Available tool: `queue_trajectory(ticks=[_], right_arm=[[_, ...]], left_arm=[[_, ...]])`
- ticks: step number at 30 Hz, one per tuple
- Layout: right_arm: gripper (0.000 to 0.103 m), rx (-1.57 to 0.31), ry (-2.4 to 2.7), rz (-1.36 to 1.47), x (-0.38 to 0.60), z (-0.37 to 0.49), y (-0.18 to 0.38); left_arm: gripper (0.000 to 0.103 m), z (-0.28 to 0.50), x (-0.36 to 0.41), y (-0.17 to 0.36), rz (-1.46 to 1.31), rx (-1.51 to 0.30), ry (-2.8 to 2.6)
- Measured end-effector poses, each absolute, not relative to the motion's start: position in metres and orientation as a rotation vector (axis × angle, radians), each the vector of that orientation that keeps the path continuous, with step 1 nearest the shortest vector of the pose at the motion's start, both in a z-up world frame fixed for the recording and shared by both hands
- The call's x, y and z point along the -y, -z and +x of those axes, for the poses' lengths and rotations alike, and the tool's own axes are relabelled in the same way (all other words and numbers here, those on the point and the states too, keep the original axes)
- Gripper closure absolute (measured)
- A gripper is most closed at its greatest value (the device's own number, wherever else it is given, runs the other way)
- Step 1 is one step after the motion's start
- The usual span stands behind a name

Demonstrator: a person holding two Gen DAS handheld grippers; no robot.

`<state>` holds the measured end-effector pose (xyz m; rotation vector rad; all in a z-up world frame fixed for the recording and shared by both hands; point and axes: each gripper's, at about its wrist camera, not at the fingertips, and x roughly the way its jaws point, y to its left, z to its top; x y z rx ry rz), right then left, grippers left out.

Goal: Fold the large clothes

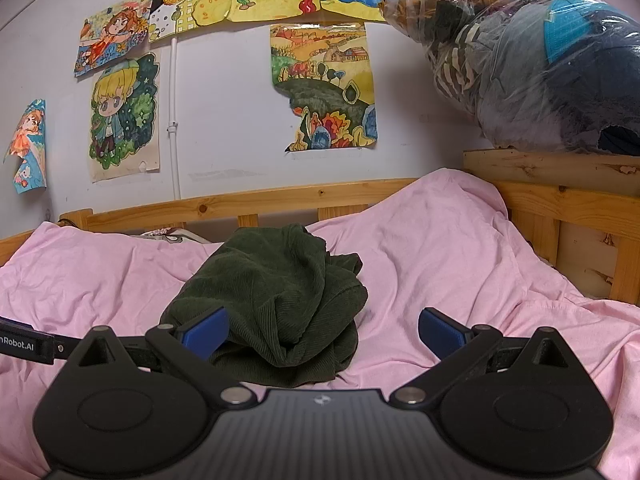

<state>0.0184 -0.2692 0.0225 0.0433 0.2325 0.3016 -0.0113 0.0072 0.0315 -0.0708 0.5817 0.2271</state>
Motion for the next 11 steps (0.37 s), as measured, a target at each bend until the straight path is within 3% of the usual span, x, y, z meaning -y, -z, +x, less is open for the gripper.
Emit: queue_trajectory(ticks=[11], right_arm=[[0.0, -0.235, -0.302, 0.044, 0.2697, 0.0193, -0.0208]], left_arm=[[0.001, -0.012, -0.0069, -0.0324, -0.067, -0.58, -0.23]])
